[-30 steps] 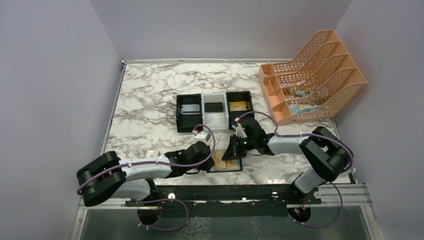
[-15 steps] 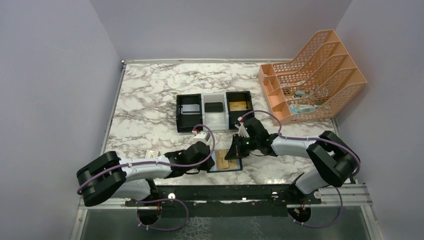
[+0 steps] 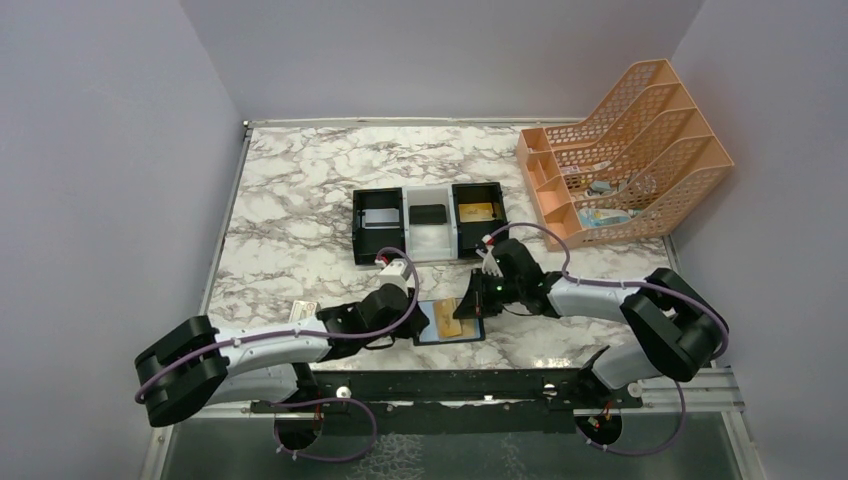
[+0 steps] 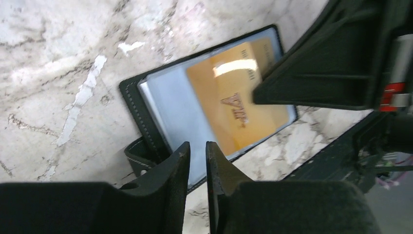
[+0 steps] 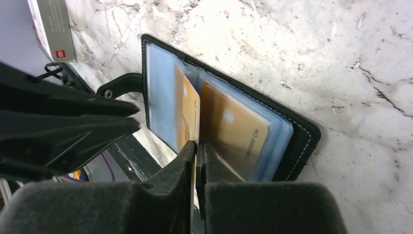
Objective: Take the credit cards out of the card holder
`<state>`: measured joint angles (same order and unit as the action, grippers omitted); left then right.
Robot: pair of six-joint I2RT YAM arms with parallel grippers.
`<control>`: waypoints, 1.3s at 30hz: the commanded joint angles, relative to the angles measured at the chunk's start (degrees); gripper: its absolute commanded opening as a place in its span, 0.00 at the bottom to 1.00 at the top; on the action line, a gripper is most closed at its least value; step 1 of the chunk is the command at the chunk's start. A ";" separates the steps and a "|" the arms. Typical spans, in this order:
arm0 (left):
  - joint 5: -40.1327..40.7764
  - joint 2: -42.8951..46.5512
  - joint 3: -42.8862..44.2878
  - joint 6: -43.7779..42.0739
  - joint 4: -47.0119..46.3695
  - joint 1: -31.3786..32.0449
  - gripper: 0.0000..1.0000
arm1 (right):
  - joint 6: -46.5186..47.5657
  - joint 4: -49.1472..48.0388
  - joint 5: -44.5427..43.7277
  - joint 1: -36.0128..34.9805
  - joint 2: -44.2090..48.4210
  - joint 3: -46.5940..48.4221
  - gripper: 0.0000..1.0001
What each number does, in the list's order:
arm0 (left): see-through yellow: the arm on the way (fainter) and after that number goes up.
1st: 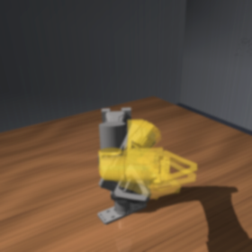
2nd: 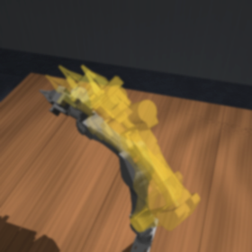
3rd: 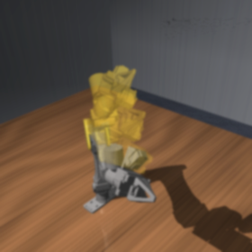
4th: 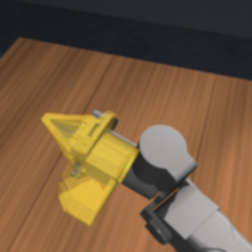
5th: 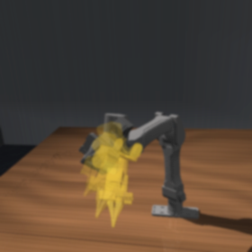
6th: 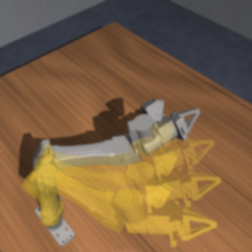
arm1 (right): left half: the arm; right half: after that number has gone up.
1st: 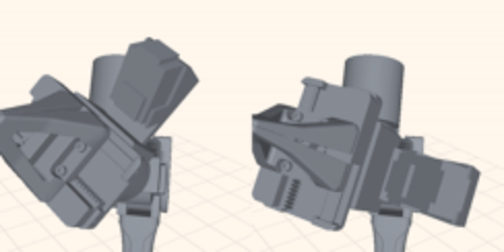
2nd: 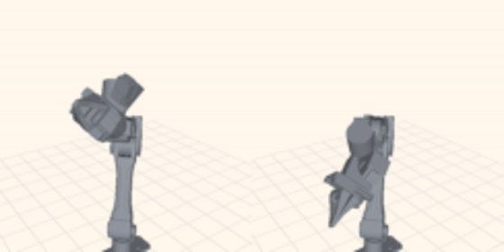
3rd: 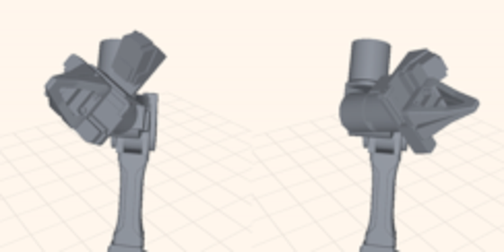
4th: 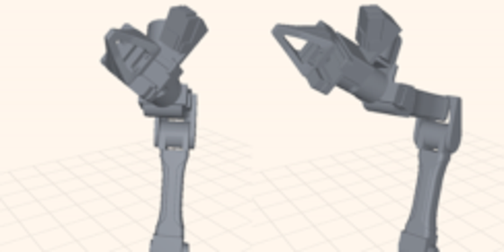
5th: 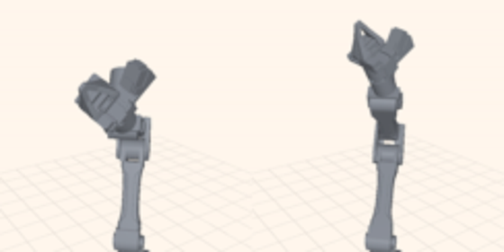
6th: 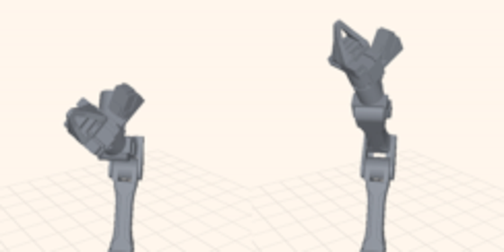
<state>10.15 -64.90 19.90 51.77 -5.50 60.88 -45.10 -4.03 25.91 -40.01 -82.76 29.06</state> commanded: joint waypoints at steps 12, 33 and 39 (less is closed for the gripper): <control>-0.37 -5.44 0.90 -0.27 -8.84 0.38 0.26 | -0.96 -3.21 -2.97 0.28 -2.67 -2.04 0.02; 3.07 -11.26 2.84 1.26 -1.72 0.38 0.11 | -0.34 -9.28 7.06 0.31 -5.41 -0.32 0.20; 2.53 -11.82 2.36 1.39 -2.87 0.38 0.10 | -0.69 -11.88 8.87 0.31 -6.95 0.21 0.14</control>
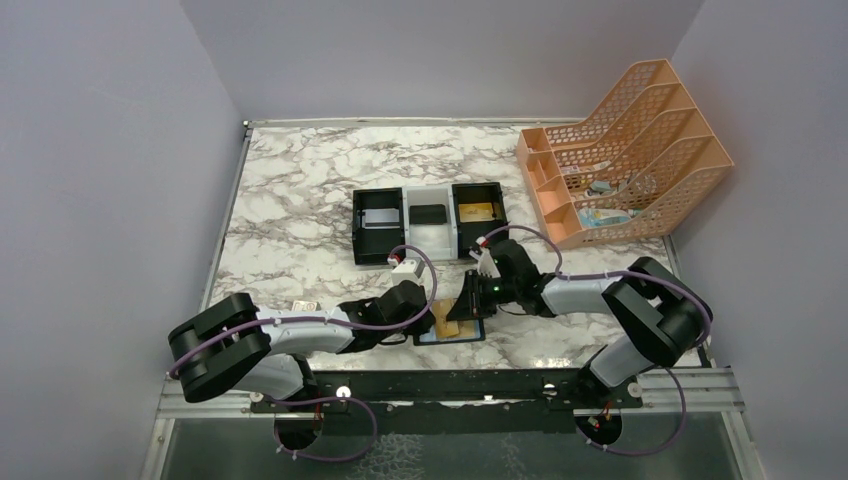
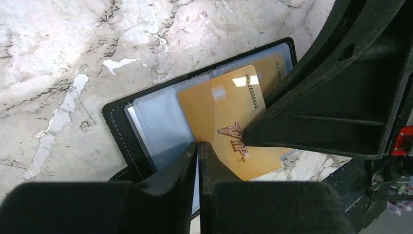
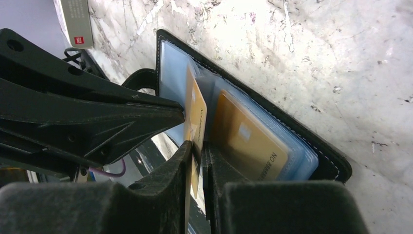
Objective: Take the credit cards out of the card holder
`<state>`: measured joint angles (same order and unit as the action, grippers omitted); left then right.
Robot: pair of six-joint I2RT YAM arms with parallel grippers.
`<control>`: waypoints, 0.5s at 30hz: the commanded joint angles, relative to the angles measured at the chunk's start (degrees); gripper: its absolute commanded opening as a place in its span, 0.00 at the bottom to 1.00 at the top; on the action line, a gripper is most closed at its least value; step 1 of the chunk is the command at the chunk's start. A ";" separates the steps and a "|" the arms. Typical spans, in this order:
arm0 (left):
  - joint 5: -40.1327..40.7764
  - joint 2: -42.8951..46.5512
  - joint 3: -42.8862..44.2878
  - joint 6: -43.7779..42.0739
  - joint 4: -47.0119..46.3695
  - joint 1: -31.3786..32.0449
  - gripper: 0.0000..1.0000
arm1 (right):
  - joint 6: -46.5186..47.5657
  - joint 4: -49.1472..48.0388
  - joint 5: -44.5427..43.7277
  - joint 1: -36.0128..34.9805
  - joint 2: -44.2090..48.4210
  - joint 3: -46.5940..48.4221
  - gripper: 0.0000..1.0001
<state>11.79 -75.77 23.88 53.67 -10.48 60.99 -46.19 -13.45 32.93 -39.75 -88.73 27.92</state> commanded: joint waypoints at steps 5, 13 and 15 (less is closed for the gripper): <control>0.86 -0.78 -1.64 -0.84 2.07 0.27 0.10 | 1.47 -1.66 2.06 0.11 -1.90 2.38 0.11; 0.60 -0.09 -1.79 -1.58 2.00 0.27 0.11 | 0.86 -1.36 0.98 0.29 -2.65 2.64 0.16; 0.60 0.08 -1.82 -1.64 1.92 0.27 0.10 | 0.47 -1.31 0.59 0.29 -3.12 2.85 0.17</control>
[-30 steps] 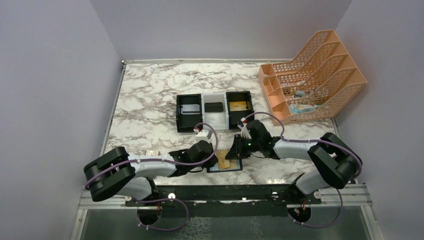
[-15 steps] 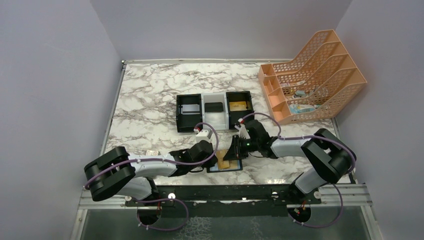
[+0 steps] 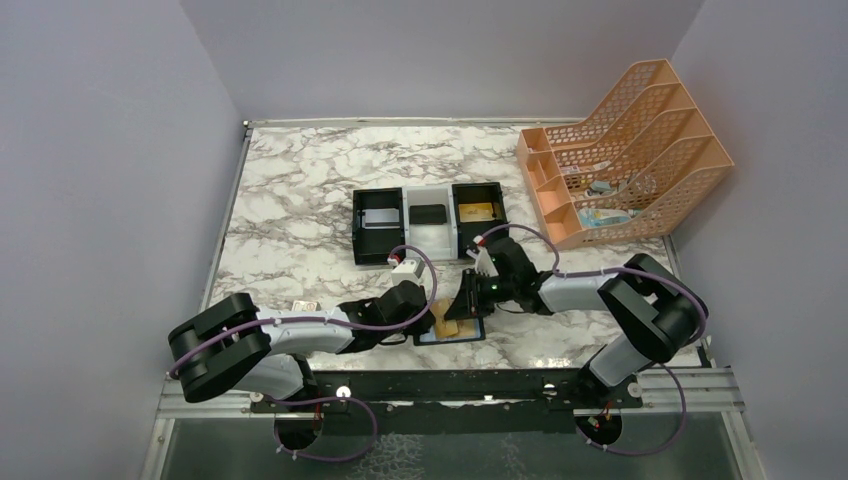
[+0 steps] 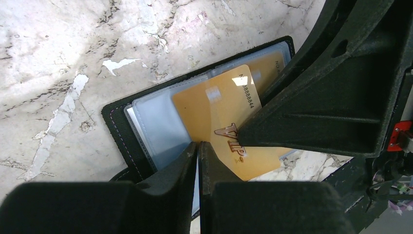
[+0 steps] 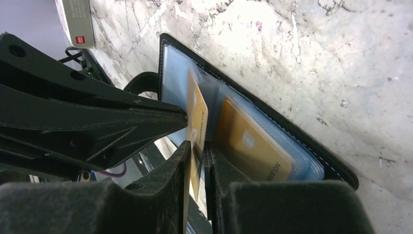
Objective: Take the credit cards out of the card holder
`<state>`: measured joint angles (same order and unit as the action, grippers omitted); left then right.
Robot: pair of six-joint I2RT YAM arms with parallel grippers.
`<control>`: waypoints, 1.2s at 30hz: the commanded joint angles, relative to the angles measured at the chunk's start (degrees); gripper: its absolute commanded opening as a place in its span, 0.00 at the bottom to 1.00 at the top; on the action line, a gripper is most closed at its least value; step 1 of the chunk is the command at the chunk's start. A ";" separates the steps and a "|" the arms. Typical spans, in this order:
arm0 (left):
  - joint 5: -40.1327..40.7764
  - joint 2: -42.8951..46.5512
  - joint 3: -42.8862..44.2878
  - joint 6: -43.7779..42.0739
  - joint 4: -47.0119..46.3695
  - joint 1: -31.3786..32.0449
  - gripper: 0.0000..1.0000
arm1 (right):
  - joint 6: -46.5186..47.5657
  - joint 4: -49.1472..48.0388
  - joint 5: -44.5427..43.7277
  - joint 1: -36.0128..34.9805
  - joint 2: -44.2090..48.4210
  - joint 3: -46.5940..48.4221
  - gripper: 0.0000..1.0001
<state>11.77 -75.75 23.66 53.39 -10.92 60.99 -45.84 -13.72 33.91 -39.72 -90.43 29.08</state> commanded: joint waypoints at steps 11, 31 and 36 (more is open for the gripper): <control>0.96 1.81 -2.65 -1.27 2.31 0.27 0.10 | -0.02 1.41 -6.52 0.35 2.80 -0.03 0.01; -0.61 2.19 -3.39 -1.62 -1.08 0.27 0.10 | -3.26 -2.91 -4.65 0.42 2.68 -1.90 0.05; -0.14 3.16 -3.62 -1.53 -0.45 0.26 0.10 | 0.02 2.35 -11.99 0.37 9.33 -2.58 0.01</control>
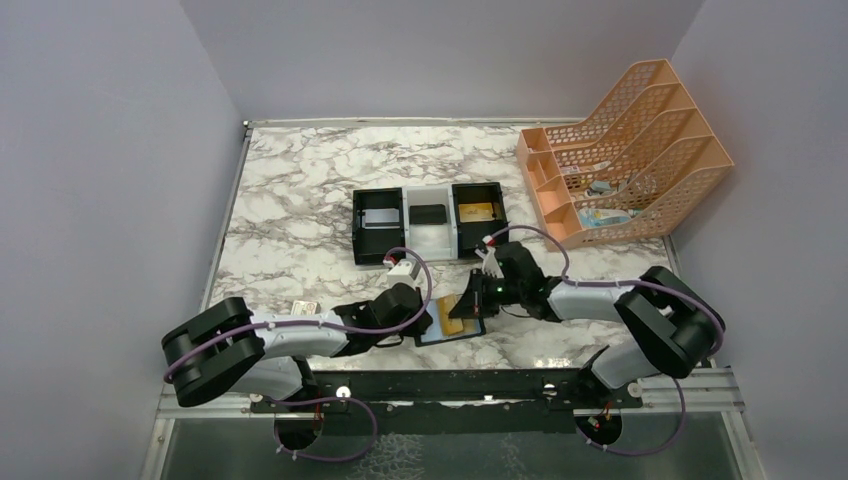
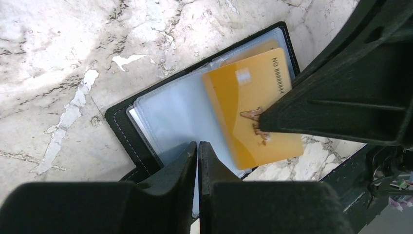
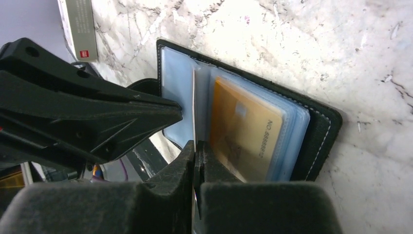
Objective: Take the credit cards out of the card holder
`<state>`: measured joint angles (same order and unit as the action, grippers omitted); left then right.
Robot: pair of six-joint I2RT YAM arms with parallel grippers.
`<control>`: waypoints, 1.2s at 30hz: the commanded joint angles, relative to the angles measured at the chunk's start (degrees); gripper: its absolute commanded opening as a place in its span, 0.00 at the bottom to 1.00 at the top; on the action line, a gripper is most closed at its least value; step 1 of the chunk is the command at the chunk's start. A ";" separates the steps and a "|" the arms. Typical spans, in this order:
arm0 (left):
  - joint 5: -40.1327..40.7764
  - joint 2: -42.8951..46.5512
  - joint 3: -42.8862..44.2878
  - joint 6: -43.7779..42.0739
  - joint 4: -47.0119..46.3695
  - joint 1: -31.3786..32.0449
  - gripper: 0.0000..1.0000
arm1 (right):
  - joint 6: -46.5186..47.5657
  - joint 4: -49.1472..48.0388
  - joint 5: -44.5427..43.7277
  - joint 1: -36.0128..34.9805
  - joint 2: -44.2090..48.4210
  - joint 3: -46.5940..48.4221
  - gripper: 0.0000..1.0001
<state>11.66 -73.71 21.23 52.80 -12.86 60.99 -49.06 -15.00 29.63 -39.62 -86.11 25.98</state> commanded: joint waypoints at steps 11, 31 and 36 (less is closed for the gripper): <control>0.28 5.11 0.76 -3.15 3.61 0.27 0.19 | 14.31 12.60 -24.92 0.24 23.89 1.64 0.01; -1.04 11.62 19.78 -13.26 13.88 -12.77 0.71 | 29.50 5.70 -36.31 7.71 23.92 15.31 0.01; -1.17 13.39 15.40 -13.21 13.63 -12.99 0.74 | 32.06 5.22 -21.96 15.15 19.37 19.04 0.01</control>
<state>12.45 -62.37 40.32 40.38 -0.40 48.12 -20.01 -7.81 -3.60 -27.81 -64.03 41.43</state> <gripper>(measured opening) 0.727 0.015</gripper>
